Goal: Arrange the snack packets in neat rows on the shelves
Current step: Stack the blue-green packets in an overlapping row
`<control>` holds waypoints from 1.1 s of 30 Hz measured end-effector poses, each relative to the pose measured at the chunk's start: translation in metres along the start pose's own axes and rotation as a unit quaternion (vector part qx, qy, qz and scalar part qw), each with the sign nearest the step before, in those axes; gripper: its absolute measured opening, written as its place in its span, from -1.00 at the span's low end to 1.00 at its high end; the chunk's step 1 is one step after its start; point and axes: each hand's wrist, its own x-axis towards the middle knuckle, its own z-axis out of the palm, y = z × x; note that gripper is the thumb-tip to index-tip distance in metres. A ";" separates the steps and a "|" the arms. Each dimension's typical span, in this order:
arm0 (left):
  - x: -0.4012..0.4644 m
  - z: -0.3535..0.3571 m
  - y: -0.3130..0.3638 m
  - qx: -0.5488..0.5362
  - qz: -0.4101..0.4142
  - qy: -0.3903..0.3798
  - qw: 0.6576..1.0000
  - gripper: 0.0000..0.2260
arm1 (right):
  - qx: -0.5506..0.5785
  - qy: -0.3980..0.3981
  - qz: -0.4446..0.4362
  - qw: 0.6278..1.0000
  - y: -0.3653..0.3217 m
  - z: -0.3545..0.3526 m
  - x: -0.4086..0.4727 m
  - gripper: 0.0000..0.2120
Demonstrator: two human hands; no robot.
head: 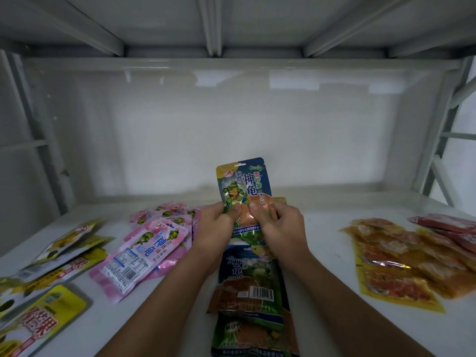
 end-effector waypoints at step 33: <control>-0.005 0.008 -0.006 0.012 0.036 -0.005 0.999 -0.86 | 0.105 -0.002 0.067 0.992 -0.005 -0.007 0.012 -0.83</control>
